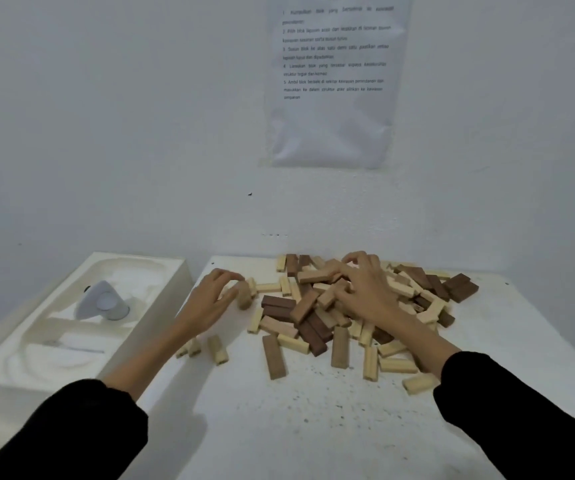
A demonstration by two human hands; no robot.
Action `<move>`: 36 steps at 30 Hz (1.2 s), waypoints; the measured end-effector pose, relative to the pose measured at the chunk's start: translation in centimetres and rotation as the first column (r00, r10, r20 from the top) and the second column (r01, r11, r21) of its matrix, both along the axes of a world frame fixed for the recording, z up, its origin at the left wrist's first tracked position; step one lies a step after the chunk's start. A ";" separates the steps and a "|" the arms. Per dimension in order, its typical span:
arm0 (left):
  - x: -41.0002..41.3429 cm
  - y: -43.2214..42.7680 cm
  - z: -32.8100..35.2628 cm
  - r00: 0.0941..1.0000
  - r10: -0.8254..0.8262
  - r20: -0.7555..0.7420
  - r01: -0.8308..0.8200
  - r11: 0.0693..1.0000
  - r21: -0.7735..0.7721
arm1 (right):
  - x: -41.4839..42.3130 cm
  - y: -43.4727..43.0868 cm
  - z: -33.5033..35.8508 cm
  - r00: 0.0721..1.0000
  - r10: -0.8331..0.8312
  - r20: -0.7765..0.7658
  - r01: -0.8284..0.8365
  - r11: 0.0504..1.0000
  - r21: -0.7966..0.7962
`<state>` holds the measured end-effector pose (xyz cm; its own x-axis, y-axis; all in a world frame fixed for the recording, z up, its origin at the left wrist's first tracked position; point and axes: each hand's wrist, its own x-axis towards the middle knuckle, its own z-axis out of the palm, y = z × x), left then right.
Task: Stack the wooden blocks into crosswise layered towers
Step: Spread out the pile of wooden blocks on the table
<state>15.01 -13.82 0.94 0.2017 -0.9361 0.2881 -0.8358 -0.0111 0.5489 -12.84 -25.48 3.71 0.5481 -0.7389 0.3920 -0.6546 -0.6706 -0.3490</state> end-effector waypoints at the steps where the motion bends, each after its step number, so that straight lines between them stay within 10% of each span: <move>1: 1.0 1.2 -0.5 0.999 0.048 -0.018 -0.047 0.999 0.016 | 0.6 1.2 -0.5 0.999 0.042 0.001 -0.042 0.999 0.000; 11: -0.7 7.7 -3.8 0.989 0.116 0.089 -0.130 0.975 0.179 | 7.7 7.4 -5.1 0.826 0.526 -0.204 -0.515 0.850 0.105; 24: -1.6 7.5 -4.4 0.972 0.116 0.206 -0.115 0.993 -0.016 | 5.2 8.2 -6.2 0.907 0.415 0.074 -0.410 0.909 -0.070; 29: -1.6 7.5 -3.9 0.988 -0.049 0.148 0.049 0.999 0.007 | 5.2 10.0 -5.7 0.950 0.194 -0.245 -0.154 0.973 0.175; 36: -2.2 7.7 -3.8 0.988 -0.016 0.151 0.037 0.990 -0.134 | 4.3 12.3 -7.1 0.966 0.248 -0.079 -0.259 0.945 -0.200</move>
